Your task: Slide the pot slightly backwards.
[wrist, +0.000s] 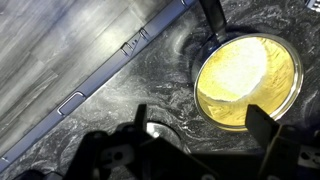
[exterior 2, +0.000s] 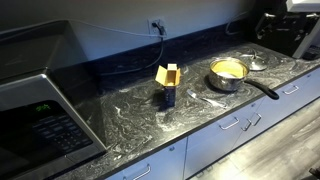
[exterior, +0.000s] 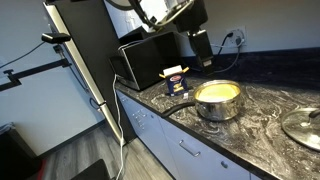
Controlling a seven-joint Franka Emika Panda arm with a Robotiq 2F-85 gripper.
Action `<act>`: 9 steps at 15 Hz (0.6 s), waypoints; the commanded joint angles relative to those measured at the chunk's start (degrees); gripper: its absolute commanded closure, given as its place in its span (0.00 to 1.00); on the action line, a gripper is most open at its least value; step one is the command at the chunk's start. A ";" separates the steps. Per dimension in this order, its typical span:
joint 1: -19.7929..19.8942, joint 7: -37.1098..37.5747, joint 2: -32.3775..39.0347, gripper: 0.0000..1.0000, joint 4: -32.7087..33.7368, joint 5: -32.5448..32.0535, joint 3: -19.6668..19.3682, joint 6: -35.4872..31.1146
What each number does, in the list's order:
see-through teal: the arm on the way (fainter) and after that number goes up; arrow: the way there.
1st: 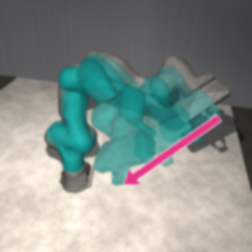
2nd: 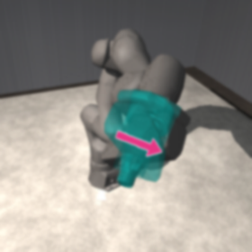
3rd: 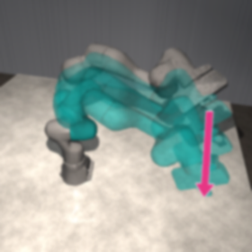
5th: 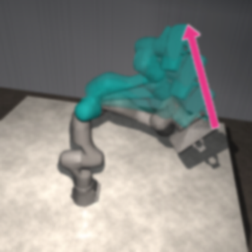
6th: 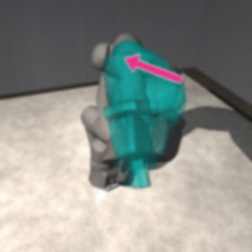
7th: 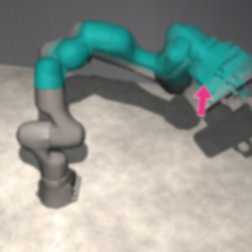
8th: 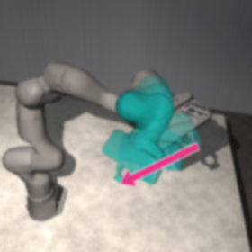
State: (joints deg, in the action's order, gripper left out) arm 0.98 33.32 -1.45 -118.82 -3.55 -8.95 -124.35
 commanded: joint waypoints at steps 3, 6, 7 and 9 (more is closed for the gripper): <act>2.29 -8.09 -5.07 0.00 2.06 1.12 2.23 9.46; 2.56 -10.27 -5.42 0.00 2.63 1.28 2.58 11.22; 2.64 -10.61 -5.29 0.00 2.80 1.28 2.72 11.63; 2.97 -9.41 -5.10 0.00 1.96 0.43 3.04 9.71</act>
State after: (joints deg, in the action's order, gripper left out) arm 2.65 24.04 -6.59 -116.98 -3.30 -7.13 -114.75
